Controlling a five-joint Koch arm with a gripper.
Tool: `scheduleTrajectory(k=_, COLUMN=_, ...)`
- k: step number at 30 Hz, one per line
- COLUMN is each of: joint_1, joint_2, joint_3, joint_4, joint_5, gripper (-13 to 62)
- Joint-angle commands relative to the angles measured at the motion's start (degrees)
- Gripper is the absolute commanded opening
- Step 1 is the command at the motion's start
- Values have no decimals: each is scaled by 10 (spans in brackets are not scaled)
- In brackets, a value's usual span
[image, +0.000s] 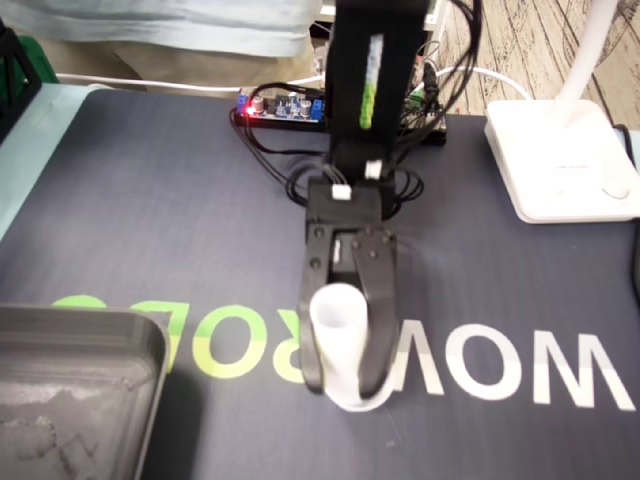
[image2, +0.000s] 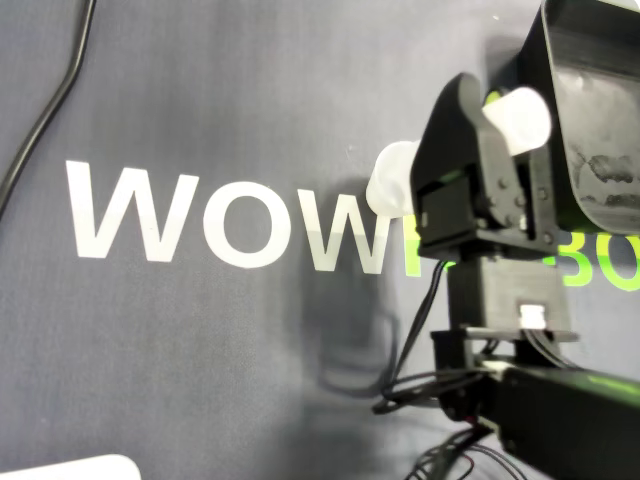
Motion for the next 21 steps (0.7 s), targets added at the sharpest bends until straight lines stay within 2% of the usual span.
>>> scheduleTrajectory(k=1, joint_1=9, joint_2=83, joint_3=-20, joint_4=69, joint_5=25, gripper=11)
scheduleTrajectory(k=7, joint_1=51, joint_2=233, joint_3=-108, joint_4=325, joint_5=130, gripper=11)
scheduleTrajectory(k=15, joint_1=134, joint_2=233, joint_3=-250, joint_4=444, joint_5=251, gripper=11)
scheduleTrajectory(k=21, joint_1=209, joint_2=171, joint_3=-405, joint_4=574, joint_5=399, gripper=11)
